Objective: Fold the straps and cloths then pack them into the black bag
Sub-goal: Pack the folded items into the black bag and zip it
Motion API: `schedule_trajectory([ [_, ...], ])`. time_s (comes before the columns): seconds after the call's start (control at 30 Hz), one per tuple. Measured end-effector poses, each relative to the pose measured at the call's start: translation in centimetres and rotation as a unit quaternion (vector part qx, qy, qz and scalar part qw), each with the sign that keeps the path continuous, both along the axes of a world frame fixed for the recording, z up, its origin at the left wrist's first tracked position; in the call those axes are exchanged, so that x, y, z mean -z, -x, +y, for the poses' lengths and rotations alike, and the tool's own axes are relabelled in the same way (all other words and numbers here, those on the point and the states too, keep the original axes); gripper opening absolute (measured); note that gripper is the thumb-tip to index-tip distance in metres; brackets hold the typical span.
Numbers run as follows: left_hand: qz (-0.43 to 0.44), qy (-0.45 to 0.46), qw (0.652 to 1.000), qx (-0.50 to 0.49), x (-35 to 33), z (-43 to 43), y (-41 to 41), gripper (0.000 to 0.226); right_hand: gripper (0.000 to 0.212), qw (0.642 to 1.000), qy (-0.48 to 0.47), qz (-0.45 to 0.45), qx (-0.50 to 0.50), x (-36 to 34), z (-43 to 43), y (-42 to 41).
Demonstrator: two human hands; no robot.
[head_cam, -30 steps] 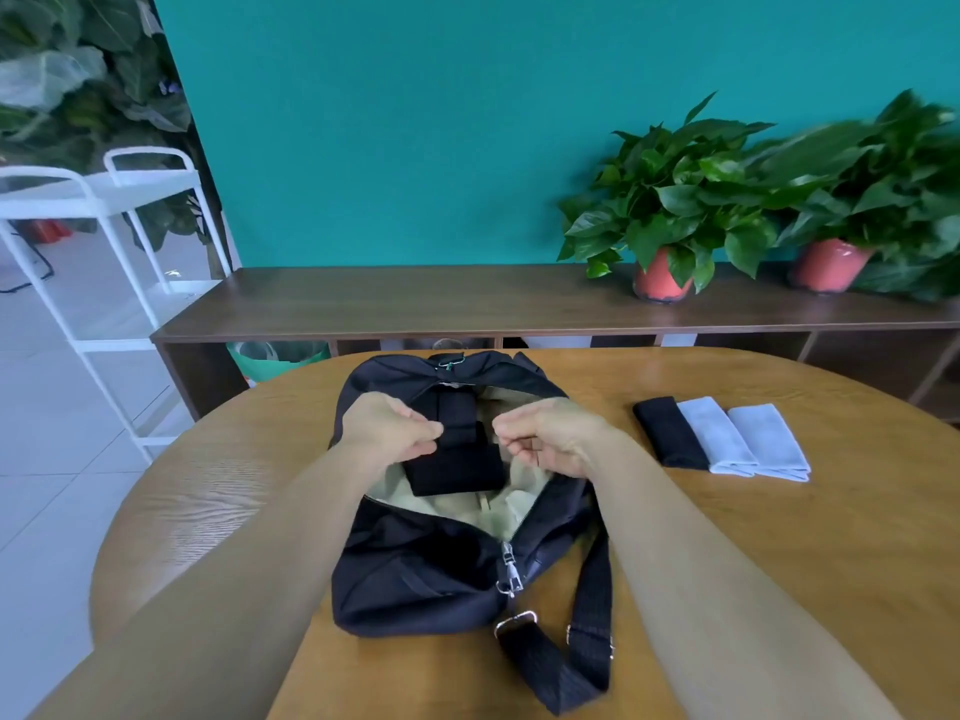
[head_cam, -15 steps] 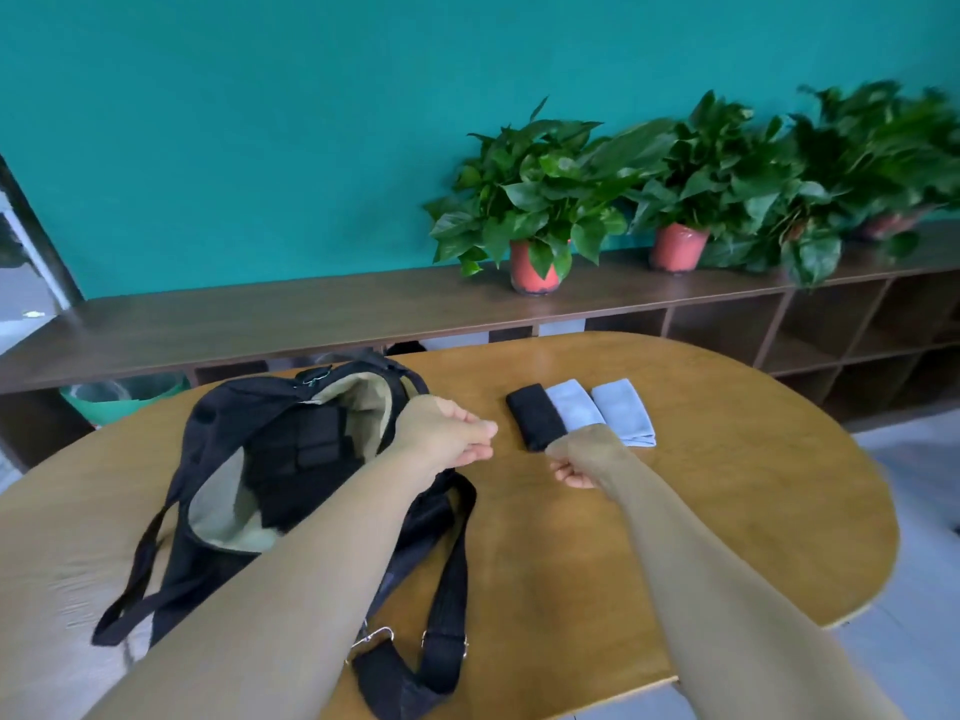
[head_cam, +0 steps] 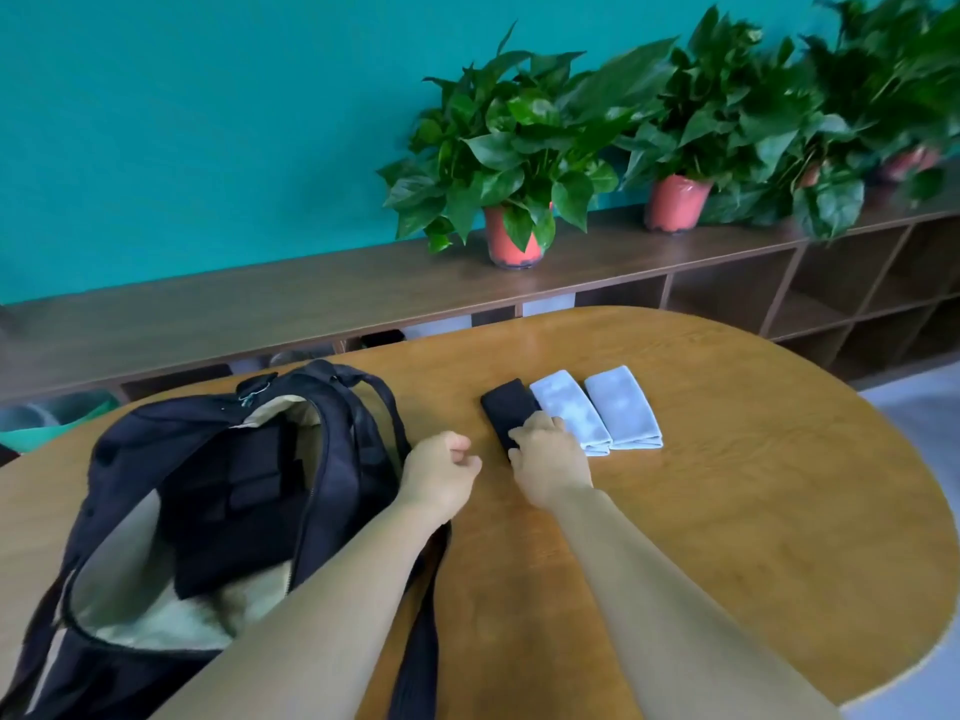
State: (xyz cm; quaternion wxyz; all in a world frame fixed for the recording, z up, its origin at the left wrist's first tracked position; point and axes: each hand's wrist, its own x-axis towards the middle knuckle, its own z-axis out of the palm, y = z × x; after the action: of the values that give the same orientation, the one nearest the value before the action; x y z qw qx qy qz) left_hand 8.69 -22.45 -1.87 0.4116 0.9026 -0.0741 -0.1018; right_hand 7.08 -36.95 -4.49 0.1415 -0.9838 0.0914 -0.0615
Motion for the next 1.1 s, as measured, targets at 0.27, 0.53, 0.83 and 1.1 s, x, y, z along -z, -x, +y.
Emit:
schedule_trajectory([
  [0.27, -0.027, 0.014, 1.000, -0.009, 0.7, 0.5, 1.9, 0.037, 0.037, 0.993, -0.111, -0.016, -0.024, 0.0, -0.2, 4.6],
  [0.53, -0.040, -0.008, 0.999, 0.000, 0.3, 0.7, 5.4, 0.034, 0.039, 0.978, -0.206, -0.039, 0.020, -0.9, -0.8, 10.1],
  [0.83, 0.008, -0.116, 0.993, -0.018, 0.8, -0.7, 5.4, 0.027, 0.040, 0.973, -0.053, 0.048, 0.218, -0.5, -1.7, 10.2],
  [1.1, 0.072, -0.109, 0.991, -0.018, 1.9, -1.3, 4.0, 0.020, 0.014, 0.963, -0.168, 0.081, 0.193, -0.3, -2.0, 8.3],
])
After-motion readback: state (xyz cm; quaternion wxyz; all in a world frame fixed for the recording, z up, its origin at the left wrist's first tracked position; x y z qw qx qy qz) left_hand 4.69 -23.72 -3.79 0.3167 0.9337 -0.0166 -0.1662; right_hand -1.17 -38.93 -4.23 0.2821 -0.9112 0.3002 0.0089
